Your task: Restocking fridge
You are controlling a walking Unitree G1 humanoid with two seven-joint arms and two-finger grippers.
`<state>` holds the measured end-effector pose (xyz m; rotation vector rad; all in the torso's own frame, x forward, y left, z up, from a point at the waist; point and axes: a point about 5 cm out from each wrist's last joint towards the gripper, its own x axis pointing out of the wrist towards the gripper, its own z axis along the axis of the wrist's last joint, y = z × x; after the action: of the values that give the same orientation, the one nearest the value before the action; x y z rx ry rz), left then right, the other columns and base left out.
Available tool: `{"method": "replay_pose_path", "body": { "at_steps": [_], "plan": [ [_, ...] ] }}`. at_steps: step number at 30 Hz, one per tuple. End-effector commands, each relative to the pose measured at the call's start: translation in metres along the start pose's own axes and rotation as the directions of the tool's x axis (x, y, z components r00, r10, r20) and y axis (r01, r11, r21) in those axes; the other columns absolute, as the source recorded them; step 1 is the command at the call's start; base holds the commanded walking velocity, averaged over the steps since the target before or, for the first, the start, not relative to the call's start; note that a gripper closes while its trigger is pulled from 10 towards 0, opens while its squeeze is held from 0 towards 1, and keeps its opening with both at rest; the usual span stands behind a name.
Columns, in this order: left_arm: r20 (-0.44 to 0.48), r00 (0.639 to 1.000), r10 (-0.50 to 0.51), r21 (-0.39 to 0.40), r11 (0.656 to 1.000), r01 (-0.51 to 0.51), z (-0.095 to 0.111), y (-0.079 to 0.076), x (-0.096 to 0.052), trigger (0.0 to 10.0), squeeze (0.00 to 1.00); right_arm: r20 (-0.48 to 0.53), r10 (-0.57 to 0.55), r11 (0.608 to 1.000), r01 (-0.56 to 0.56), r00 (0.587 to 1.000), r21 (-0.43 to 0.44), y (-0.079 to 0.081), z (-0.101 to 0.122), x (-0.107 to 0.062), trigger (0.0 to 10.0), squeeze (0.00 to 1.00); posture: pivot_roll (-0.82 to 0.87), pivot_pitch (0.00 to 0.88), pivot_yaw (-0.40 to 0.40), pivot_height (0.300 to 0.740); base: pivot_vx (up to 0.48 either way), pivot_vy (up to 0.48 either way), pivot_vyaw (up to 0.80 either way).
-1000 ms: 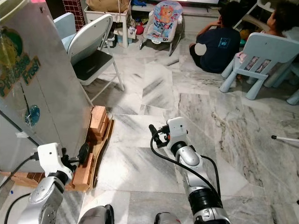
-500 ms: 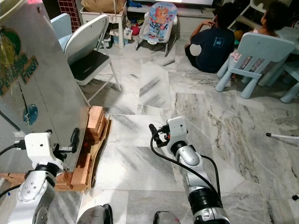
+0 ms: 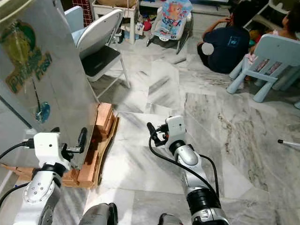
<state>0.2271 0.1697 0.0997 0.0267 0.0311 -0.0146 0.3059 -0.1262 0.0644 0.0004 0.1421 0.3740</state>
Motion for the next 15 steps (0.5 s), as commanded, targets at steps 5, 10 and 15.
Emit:
{"method": "replay_pose_path", "body": {
  "at_steps": [5,10,15],
  "plan": [
    [-0.002,1.000,-0.030,0.014,0.999,0.030,0.001,-0.008,-0.001,10.0,0.00,0.016,0.003,1.000,-0.003,1.000,-0.006,0.001,0.002,-0.002,10.0,0.00,0.10,0.095,-0.019,0.740,0.000,0.445,0.00],
    [-0.013,0.999,-0.041,0.016,0.999,0.041,0.000,-0.014,-0.001,10.0,0.00,0.009,0.004,1.000,-0.004,1.000,-0.010,0.000,0.001,-0.002,10.0,0.00,0.09,0.096,-0.021,0.740,0.000,0.451,0.00],
    [-0.009,0.998,-0.054,0.014,0.998,0.054,0.002,-0.018,-0.001,10.0,0.00,0.004,0.005,1.000,-0.005,1.000,-0.017,0.000,-0.001,-0.004,10.0,0.00,0.10,0.097,-0.023,0.740,0.000,0.147,0.00]
  ]
}}
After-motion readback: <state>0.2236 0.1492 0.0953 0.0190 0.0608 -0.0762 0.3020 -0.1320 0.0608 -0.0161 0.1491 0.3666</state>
